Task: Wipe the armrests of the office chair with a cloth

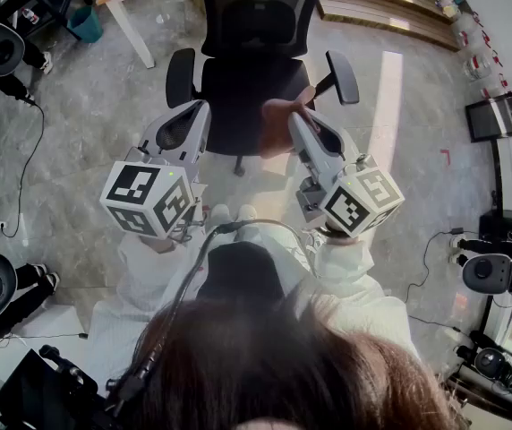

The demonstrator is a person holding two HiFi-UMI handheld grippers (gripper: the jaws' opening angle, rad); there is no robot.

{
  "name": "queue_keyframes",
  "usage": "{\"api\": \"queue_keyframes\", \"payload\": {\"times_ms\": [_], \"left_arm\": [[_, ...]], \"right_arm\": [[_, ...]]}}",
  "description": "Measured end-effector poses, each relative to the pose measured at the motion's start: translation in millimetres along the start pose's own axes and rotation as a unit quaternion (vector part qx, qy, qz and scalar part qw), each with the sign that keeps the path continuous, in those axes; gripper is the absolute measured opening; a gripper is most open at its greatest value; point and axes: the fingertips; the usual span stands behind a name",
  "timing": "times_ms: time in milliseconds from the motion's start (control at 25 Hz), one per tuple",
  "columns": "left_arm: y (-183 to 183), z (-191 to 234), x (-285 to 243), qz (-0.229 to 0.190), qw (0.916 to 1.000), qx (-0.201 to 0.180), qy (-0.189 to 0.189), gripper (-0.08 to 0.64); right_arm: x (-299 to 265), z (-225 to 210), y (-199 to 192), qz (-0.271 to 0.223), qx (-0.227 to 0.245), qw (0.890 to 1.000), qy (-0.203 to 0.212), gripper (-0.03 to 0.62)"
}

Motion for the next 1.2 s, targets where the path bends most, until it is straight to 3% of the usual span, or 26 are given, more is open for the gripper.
{"api": "queue_keyframes", "payload": {"times_ms": [320,680,1080,1200], "left_arm": [[-1,1,3,0.005,0.9999,0.005,0.007,0.003],[-13,36,5,0.015,0.9974,0.039,0.058,0.003],[-13,86,12,0.013,0.9896,0.063,0.128,0.003],[-7,133,-10,0.013,0.9896,0.064,0.128,0.003]], "right_arm": [[-2,3,3,0.001,-0.004,1.0,0.011,0.025],[-12,-14,-2,0.002,-0.04,0.999,0.032,0.025],[-64,-40,3,0.015,-0.057,0.996,0.073,0.025],[-120,-51,-6,0.026,-0.052,0.996,0.073,0.025]]}}
Point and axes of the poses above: the fingertips, and each gripper's own axes: x backward along the fingers, z to its left, y out of its top, and after that the axes turned 11 degrees about y, right-handed
